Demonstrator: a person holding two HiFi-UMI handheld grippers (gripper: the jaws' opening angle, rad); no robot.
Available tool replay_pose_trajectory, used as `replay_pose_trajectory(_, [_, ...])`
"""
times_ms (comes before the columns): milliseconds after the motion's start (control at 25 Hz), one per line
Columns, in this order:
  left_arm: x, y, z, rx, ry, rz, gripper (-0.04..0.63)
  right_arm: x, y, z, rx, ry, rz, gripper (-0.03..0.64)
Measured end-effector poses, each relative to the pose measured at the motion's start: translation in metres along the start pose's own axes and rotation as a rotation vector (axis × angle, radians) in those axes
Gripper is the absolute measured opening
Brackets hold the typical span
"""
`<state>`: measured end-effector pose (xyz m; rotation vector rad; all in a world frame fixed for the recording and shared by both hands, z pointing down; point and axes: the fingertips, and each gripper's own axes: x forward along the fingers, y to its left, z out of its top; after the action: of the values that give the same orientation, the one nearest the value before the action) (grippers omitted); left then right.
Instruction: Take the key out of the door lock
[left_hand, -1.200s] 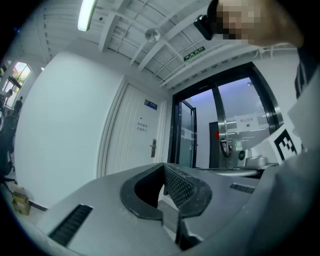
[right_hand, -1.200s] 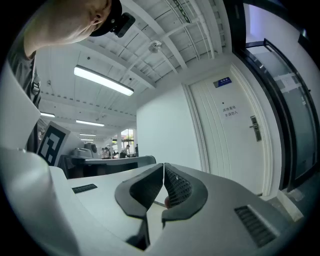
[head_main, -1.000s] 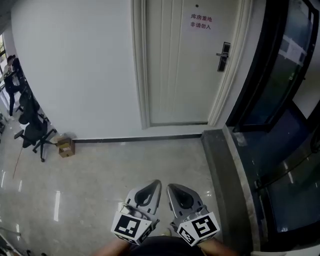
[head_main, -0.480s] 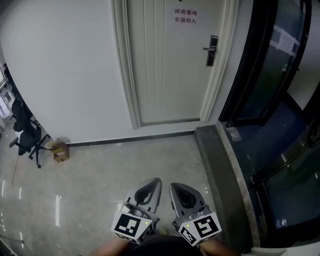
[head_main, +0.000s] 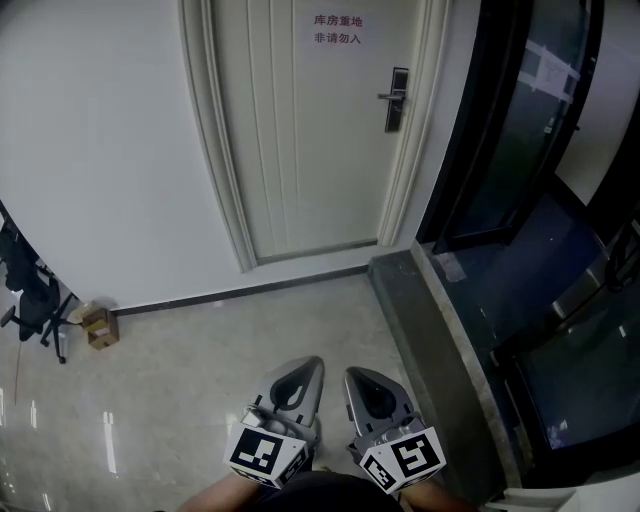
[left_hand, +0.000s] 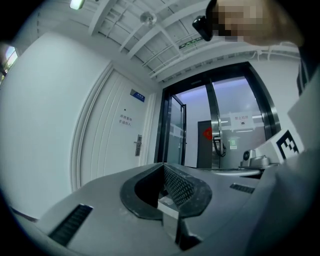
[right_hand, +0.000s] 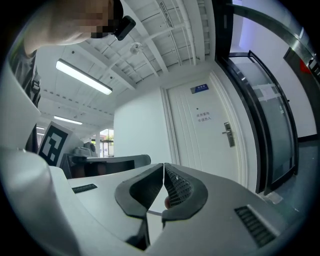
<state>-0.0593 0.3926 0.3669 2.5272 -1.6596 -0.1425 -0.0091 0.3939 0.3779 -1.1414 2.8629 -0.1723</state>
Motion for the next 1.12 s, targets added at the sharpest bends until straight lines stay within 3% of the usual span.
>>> replay_pose_trajectory(600, [0.115, 0.109, 0.014, 0.033, -0.015, -0.073, 0.003, 0.141, -0.067, 0.010, -0.026, -0.019, -0.086, 0.015])
replay_pose_trajectory(1120, [0.201, 0.140, 0.014, 0.024, -0.010, -0.124, 0.005, 0.199, -0.133, 0.019, -0.037, -0.038, -0.129, 0.015])
